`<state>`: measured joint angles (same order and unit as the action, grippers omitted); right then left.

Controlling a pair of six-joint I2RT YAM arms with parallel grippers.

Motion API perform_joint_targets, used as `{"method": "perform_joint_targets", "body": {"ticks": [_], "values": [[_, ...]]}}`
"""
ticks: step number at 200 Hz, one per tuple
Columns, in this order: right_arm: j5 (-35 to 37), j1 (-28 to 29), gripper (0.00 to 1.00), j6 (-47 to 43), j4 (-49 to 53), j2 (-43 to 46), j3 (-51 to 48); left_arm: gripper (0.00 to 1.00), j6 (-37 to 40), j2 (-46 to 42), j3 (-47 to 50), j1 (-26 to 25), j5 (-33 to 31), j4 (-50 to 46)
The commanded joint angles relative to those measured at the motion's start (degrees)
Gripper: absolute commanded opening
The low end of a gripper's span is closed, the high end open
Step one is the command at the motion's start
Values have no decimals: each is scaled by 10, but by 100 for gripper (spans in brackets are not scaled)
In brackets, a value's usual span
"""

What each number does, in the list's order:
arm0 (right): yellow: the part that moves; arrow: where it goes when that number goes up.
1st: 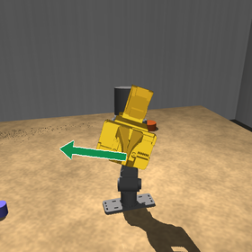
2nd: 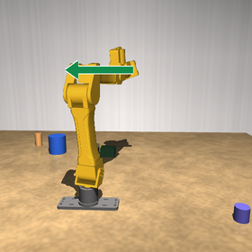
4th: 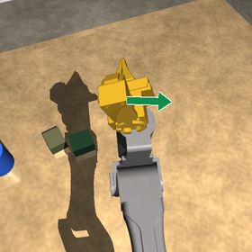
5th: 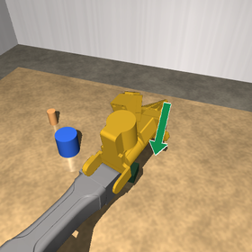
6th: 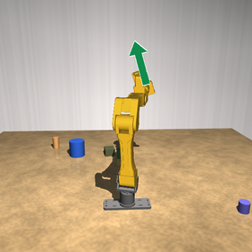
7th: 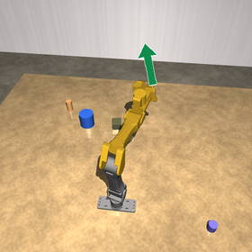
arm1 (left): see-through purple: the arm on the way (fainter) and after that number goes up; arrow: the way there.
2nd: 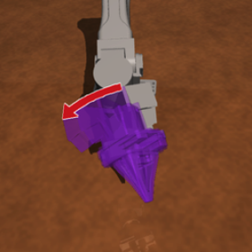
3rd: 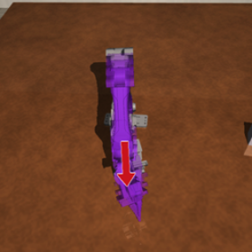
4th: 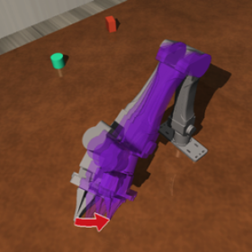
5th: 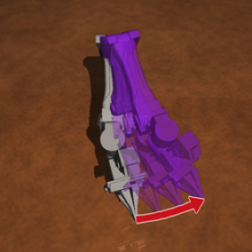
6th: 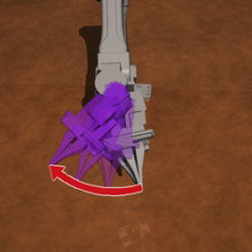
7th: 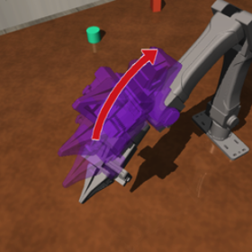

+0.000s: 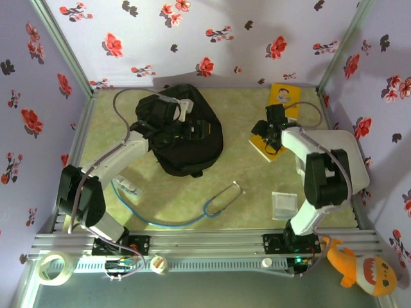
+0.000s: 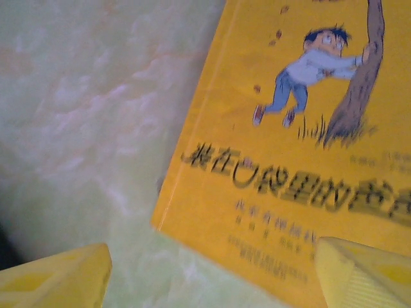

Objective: Pack the student bag

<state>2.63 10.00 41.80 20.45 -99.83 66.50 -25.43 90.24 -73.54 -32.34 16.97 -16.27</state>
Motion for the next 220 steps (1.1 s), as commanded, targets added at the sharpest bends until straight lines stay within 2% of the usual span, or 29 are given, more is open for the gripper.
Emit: {"method": "perform_joint_targets", "body": {"ticks": [1,43,71,106,149,167,186,220], "values": [[-7,-15,83,-44,40,-58,60,100,-18,-6,2,3,-11,11],[-55,-18,81,-54,54,-133,110,100,-26,11,-21,-4,-14,-14],[-90,-15,80,-44,43,-126,61,100,-30,34,-42,-16,-13,-31],[-151,17,78,-35,20,-60,-55,100,-23,77,-90,-44,-13,-58],[-187,54,76,-18,9,86,-182,100,-25,152,-157,-88,-13,-75],[-155,52,76,-16,23,156,-197,99,-34,191,-193,-108,-13,-87],[-84,41,76,-12,54,219,-197,98,-39,229,-229,-130,-14,-95],[2,0,72,12,88,288,-225,91,-62,287,-273,-157,-16,-101]]}}
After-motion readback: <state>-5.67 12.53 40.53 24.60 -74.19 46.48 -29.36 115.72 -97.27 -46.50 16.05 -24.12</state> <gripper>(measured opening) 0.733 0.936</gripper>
